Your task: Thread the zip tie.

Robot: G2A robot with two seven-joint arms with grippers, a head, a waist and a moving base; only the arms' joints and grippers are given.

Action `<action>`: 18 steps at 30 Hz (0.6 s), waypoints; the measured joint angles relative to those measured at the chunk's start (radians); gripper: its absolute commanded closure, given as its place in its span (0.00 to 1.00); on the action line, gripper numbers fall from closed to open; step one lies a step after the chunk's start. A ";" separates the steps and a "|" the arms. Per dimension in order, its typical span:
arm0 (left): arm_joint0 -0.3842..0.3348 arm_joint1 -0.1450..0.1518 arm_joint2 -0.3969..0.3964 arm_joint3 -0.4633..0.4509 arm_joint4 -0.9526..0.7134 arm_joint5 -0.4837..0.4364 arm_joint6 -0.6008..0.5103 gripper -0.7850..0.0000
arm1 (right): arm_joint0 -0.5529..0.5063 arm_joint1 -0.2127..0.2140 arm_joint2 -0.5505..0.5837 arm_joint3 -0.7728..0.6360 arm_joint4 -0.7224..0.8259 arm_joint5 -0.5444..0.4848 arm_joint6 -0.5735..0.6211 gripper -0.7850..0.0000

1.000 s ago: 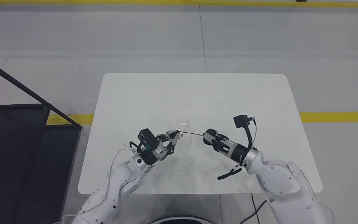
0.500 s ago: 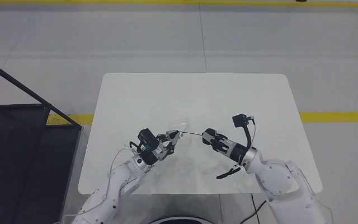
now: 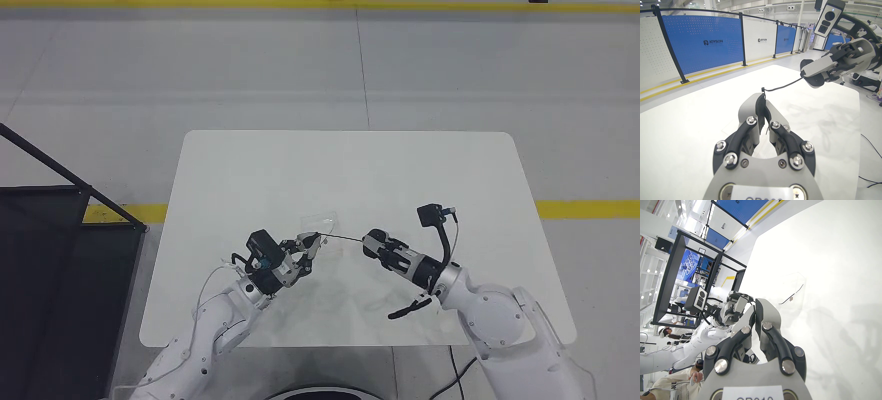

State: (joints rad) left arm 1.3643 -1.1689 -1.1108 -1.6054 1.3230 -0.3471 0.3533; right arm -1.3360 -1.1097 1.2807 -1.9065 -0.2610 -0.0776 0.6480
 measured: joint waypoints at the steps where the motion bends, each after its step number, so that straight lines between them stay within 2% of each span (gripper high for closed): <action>1: 0.000 0.000 0.000 0.000 0.000 0.001 0.000 1.00 | 0.000 0.000 0.000 0.000 0.000 0.000 0.000 1.00; 18: 0.006 -0.006 -0.004 -0.004 0.030 0.014 -0.001 1.00 | -0.001 0.002 -0.001 -0.003 -0.003 0.003 0.003 1.00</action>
State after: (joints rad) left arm 1.3704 -1.1745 -1.1149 -1.6089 1.3534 -0.3330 0.3527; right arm -1.3372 -1.1081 1.2799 -1.9095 -0.2640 -0.0743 0.6508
